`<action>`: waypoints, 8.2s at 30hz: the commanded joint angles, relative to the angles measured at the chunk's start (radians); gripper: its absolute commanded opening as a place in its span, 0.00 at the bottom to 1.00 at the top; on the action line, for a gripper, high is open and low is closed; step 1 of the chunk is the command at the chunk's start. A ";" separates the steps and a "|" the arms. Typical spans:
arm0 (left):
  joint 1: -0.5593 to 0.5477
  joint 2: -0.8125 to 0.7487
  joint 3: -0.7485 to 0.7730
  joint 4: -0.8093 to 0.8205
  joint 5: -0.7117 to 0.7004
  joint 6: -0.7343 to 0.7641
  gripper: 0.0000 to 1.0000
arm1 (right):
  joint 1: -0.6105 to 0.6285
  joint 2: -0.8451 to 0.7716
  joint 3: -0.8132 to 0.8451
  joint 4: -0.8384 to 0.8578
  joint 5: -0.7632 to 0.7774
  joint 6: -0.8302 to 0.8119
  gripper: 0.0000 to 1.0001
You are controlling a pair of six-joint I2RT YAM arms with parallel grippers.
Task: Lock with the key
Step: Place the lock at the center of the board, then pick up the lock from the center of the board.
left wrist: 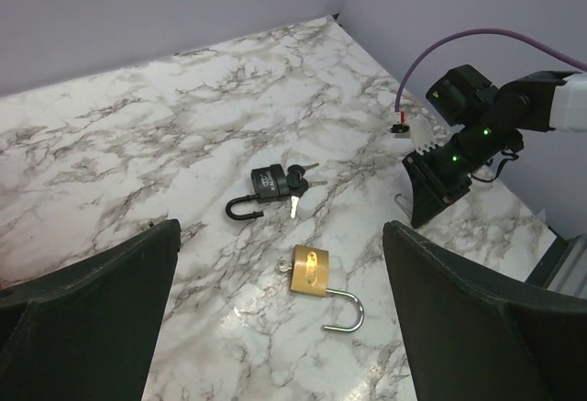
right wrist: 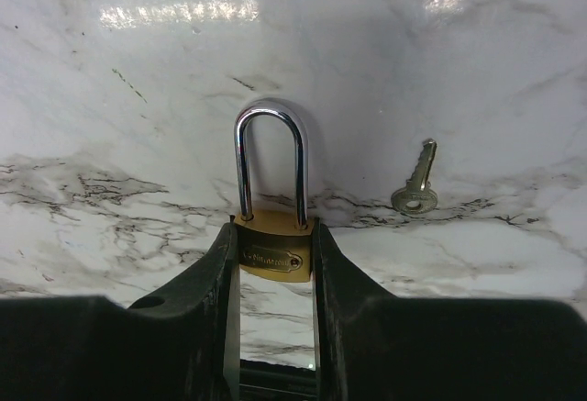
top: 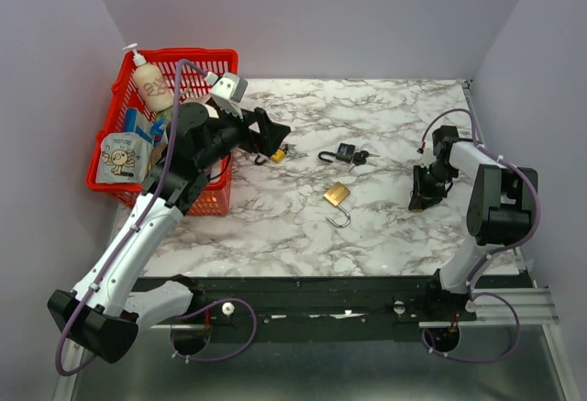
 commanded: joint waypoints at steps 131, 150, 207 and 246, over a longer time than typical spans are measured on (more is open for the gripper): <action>-0.045 0.094 -0.134 -0.060 0.161 -0.019 0.91 | 0.531 0.015 0.474 0.009 -0.224 0.152 0.51; -0.406 0.166 -0.114 0.035 -0.153 0.255 0.99 | 0.436 -0.130 0.453 0.078 -0.364 0.282 0.50; -0.832 0.534 -0.442 0.842 -1.029 1.675 0.09 | 0.424 -0.217 0.177 0.198 -0.632 0.461 0.50; -0.400 -0.012 -0.023 0.151 0.216 0.273 0.00 | 0.232 -0.703 0.201 0.053 -1.032 -0.458 1.00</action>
